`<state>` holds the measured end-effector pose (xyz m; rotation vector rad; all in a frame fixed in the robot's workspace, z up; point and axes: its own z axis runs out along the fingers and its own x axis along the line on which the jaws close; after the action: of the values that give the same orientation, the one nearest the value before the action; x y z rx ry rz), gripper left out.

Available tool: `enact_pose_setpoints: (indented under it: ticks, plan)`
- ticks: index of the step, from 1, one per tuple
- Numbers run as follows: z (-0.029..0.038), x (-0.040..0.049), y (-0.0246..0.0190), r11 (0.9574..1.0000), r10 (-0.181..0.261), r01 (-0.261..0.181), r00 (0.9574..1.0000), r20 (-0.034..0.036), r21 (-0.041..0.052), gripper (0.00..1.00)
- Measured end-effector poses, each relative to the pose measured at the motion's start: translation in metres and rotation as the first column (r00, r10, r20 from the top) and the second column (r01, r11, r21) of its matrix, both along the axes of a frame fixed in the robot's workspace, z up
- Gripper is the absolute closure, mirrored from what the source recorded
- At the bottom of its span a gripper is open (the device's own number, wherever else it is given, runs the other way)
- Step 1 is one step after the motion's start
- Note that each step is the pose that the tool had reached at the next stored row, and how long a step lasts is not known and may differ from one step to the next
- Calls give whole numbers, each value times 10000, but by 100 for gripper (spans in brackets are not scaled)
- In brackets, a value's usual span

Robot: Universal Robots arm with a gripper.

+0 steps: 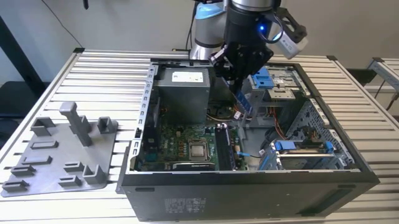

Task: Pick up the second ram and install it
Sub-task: 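Insert the second ram into the second slot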

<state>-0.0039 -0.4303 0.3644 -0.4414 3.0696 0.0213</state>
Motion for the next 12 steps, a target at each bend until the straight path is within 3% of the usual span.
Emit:
enact_pose_setpoints:
  ticks: [6,12]
  plan:
    - [-15,0,0,9961,-888,888,9961,0,0,86]
    - [-31,0,0,9835,-1807,1807,9835,0,1,86]
